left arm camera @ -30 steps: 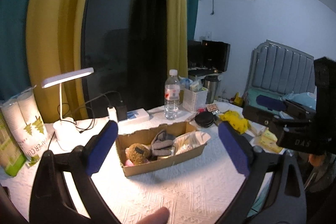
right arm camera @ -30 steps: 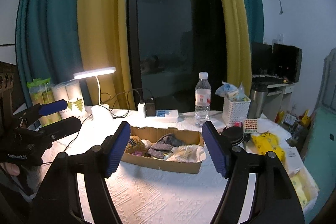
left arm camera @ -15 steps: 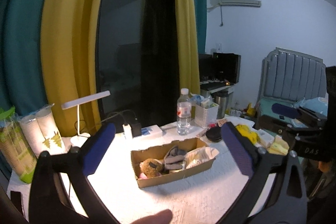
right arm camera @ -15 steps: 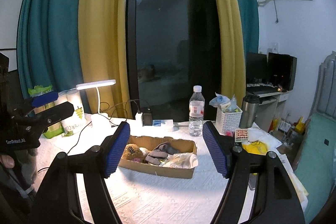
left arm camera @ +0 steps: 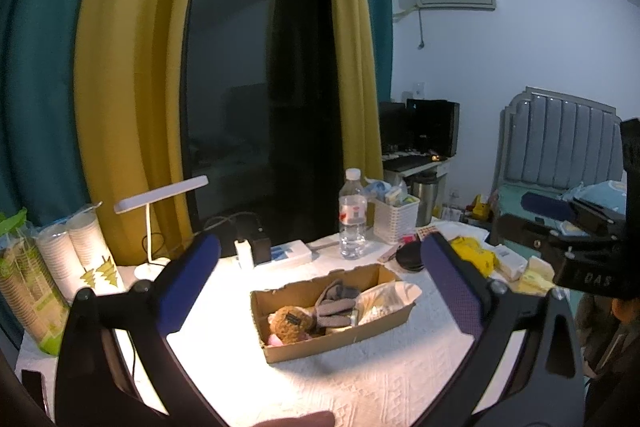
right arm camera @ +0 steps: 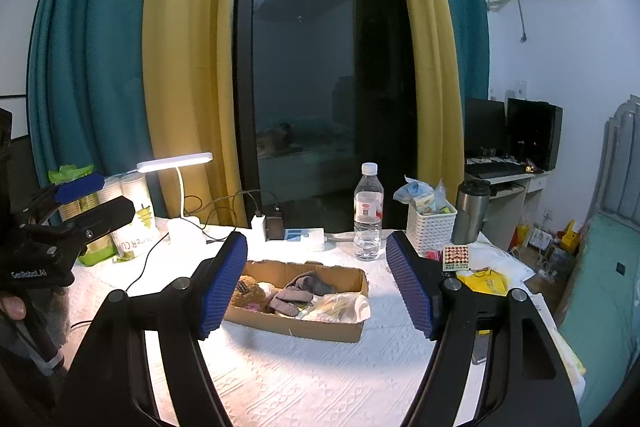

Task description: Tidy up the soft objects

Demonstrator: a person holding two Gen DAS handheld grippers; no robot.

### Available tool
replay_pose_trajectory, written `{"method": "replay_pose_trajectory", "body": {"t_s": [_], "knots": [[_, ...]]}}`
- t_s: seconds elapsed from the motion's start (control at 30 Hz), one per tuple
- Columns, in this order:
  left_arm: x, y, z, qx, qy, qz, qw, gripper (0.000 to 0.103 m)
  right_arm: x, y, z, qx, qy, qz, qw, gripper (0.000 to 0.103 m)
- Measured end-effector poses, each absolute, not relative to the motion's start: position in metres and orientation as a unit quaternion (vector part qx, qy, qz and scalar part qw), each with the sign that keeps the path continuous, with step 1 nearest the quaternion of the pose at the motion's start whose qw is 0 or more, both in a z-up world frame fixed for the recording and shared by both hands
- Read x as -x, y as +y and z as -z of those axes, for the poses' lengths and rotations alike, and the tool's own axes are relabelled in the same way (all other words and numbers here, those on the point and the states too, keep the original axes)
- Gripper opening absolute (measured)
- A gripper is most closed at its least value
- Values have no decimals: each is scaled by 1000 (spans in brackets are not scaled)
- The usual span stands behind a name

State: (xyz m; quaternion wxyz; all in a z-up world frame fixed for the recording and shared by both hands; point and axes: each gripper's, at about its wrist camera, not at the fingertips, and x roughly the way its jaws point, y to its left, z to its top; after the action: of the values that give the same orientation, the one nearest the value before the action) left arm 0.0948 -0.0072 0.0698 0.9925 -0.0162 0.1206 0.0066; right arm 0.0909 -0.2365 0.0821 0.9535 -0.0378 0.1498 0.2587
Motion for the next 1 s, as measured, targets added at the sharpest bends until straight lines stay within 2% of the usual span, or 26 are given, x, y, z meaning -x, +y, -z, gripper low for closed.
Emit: {"method": "replay_pose_trajectory", "body": {"t_s": [1.0], "knots": [[-118, -1, -64, 16, 125, -7, 992, 102, -109, -235, -77, 42, 167, -254, 952, 75]]}}
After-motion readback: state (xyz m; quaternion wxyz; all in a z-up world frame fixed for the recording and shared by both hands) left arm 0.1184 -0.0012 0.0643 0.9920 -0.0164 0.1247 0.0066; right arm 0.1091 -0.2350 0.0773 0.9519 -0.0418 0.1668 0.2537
